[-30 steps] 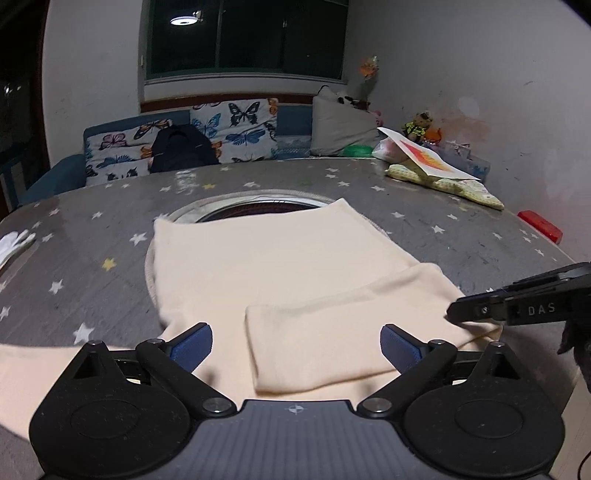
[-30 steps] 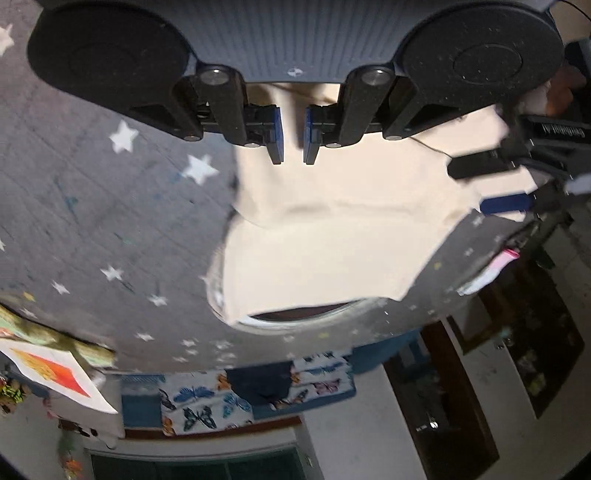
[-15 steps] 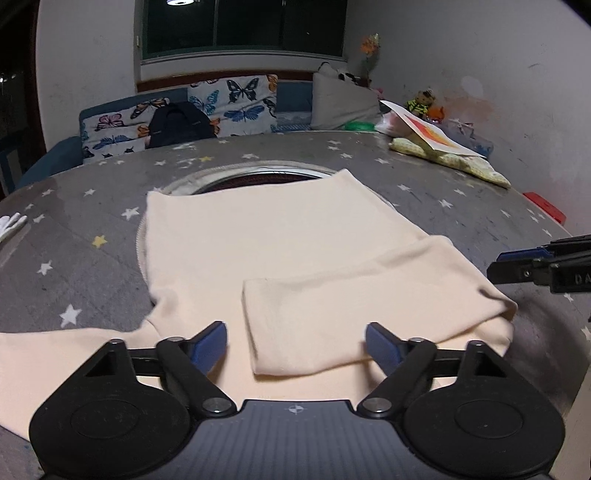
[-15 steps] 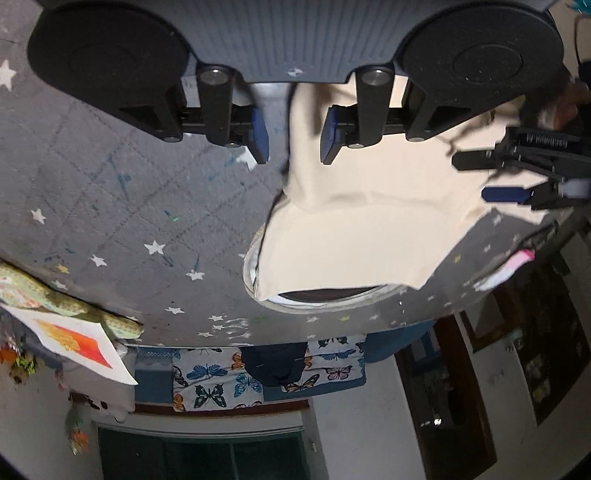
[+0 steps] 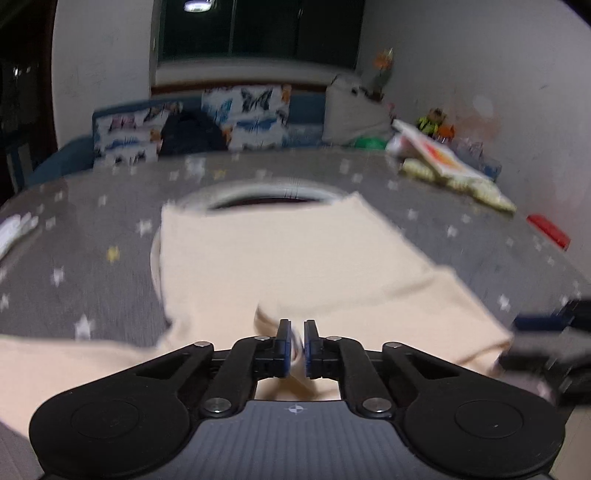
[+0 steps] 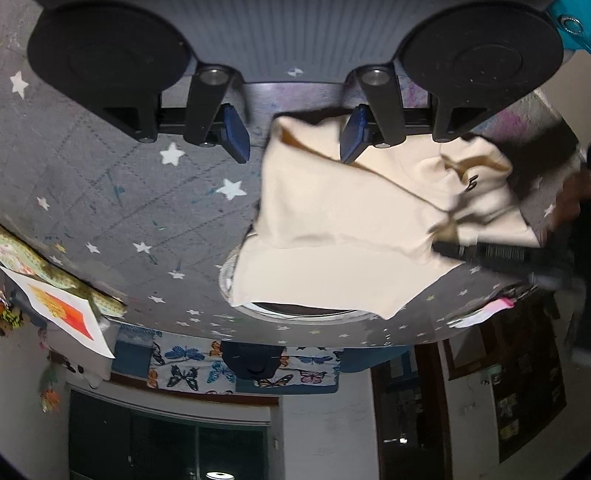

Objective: Fold clothes
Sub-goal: 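Grasp the other sleeve cuff with the left gripper, then lift the sleeve with the left gripper and fold it across the body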

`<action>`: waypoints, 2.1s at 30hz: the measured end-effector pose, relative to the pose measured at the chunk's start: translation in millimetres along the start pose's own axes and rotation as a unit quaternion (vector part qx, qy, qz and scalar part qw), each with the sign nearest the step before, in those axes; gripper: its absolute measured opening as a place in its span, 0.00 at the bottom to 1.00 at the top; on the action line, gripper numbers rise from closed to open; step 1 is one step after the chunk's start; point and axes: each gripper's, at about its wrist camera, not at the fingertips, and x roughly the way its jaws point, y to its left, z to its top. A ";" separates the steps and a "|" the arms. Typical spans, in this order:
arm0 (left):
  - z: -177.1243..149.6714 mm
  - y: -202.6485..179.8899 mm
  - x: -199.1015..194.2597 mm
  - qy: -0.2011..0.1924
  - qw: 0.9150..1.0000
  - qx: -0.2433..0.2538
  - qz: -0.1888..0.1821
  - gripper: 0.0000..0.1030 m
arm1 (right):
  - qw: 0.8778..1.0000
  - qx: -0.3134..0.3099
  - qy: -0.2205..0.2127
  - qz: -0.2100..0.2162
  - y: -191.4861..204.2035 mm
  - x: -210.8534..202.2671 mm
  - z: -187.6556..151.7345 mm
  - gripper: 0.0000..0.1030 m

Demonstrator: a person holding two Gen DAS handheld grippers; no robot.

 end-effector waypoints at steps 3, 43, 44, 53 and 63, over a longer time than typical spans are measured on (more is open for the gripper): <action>17.7 -5.6 -12.2 -0.032 0.999 0.011 -0.011 0.04 | 1.000 -0.015 -0.004 -0.005 5.9 4.1 -1.9 0.57; 61.4 -33.6 -31.1 -0.073 0.995 0.038 -0.056 0.10 | 0.999 -0.016 -0.031 -0.016 10.4 17.3 -5.5 0.72; 68.0 -38.9 -34.6 -0.083 0.994 0.044 -0.063 0.10 | 0.999 -0.016 -0.034 -0.019 10.4 18.5 -4.6 0.72; 82.4 -45.0 -54.9 -0.120 0.988 0.050 -0.084 0.10 | 0.996 -0.001 -0.043 -0.077 -3.7 18.9 -6.8 0.72; 30.4 -11.5 -41.1 -0.048 0.997 0.023 -0.055 0.11 | 0.993 0.008 -0.028 -0.115 -20.7 13.4 -18.0 0.73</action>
